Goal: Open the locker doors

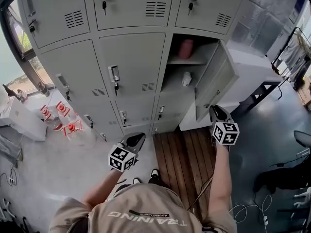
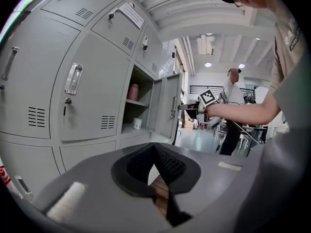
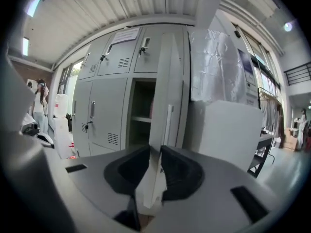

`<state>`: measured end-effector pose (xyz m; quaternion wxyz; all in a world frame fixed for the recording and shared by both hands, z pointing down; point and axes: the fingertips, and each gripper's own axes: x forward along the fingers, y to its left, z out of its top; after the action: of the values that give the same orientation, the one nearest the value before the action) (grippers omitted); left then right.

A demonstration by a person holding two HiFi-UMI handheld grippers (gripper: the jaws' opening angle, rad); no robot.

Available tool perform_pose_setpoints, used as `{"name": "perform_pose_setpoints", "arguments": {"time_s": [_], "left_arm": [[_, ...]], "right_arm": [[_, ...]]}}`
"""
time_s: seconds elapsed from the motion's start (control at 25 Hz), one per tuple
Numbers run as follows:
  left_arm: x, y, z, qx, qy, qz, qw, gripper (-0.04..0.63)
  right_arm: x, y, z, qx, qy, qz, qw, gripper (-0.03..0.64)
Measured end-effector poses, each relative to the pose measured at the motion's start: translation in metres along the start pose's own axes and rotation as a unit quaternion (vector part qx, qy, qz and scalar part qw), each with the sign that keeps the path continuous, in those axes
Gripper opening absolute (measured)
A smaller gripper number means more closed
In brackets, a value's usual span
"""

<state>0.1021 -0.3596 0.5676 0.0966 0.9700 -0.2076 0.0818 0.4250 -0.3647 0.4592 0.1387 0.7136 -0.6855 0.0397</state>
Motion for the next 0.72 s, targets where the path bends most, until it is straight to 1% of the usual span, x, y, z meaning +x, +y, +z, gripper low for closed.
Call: {"name": "perform_pose_setpoints", "arguments": {"time_s": [0.08,0.16,0.28,0.36,0.44,0.48,0.56,0.64,0.72], "left_arm": [[-0.005,-0.002,-0.003,0.0,0.003,-0.003,1.0,0.006],[-0.011,-0.002,-0.005,-0.002,0.003,-0.001,1.0,0.006],[-0.022,0.0,-0.011,-0.005,0.002,0.002,1.0,0.007],[-0.029,0.004,-0.017,-0.008,0.005,0.005,0.9999,0.006],[-0.037,0.006,-0.024,-0.016,0.009,0.01,0.9998,0.007],[-0.042,0.007,-0.026,-0.019,0.009,0.013,0.9997,0.007],[-0.046,0.014,-0.025,-0.022,0.006,0.02,0.9995,0.007],[-0.05,0.022,-0.022,-0.024,0.0,0.031,0.9992,0.007],[-0.055,0.024,-0.019,-0.023,-0.007,0.047,0.9986,0.006]], "right_arm": [[-0.004,-0.009,-0.002,0.004,0.001,-0.011,1.0,0.078],[-0.009,-0.021,-0.004,0.006,0.002,-0.033,0.999,0.078],[-0.014,-0.035,-0.008,0.027,-0.001,-0.055,0.998,0.078],[-0.019,-0.035,-0.011,0.029,0.0,-0.063,0.998,0.078],[-0.033,-0.022,-0.016,0.029,0.008,-0.067,0.997,0.077],[-0.042,-0.01,-0.02,0.027,0.013,-0.064,0.998,0.078],[-0.049,0.021,-0.026,0.022,0.016,-0.042,0.999,0.078],[-0.043,0.058,-0.033,0.024,0.017,-0.005,1.0,0.078],[-0.035,0.097,-0.043,0.04,0.018,0.04,0.998,0.078]]}}
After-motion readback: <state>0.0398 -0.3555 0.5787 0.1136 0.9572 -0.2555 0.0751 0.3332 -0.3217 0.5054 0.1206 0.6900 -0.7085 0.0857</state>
